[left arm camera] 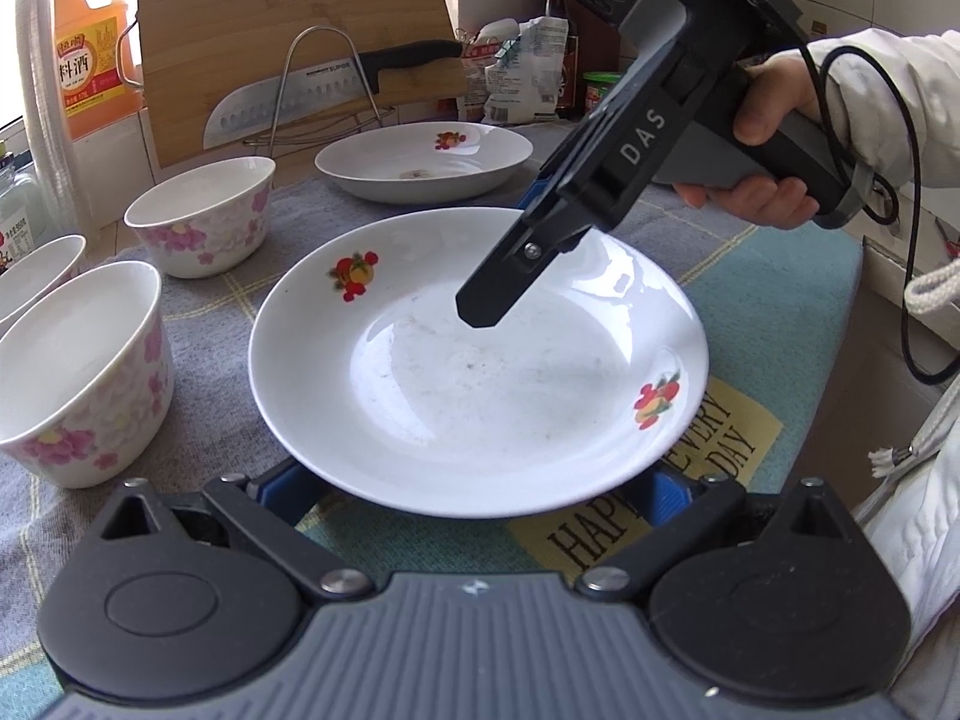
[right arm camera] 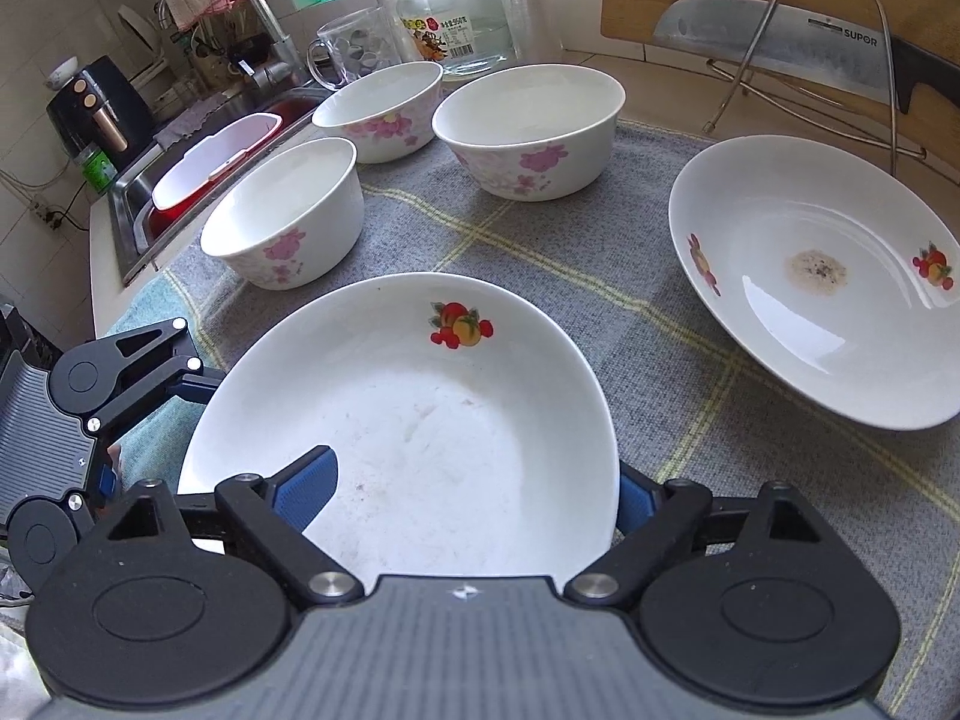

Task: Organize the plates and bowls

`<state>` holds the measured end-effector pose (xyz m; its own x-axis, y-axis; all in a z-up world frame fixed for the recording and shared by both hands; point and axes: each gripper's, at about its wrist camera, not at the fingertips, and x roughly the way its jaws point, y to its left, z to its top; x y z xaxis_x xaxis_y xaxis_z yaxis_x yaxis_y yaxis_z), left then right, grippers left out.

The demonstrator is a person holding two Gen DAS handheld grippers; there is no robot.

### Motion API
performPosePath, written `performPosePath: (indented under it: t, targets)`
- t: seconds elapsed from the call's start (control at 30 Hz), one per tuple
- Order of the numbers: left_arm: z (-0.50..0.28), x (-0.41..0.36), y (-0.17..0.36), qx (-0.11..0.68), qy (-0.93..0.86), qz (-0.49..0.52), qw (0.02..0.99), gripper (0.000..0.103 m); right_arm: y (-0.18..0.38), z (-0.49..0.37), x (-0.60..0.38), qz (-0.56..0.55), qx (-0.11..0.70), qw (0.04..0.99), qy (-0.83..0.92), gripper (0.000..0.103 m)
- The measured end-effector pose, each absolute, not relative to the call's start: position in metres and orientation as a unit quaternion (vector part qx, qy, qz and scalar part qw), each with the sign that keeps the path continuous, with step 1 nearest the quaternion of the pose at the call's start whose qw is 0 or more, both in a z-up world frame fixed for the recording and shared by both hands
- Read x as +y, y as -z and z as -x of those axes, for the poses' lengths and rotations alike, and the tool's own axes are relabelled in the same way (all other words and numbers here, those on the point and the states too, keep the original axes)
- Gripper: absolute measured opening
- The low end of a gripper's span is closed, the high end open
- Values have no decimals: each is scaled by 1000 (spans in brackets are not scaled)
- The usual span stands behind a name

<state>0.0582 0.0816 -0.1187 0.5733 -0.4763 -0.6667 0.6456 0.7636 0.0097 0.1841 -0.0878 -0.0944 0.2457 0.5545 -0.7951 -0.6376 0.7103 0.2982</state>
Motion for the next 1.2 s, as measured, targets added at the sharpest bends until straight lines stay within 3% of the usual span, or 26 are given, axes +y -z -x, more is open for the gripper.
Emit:
performPosePath:
  t: [1.2]
  targets:
    - [-62,74,105,344,326,-145,869,101,83,-188,-98,-5,498,786,-366,92]
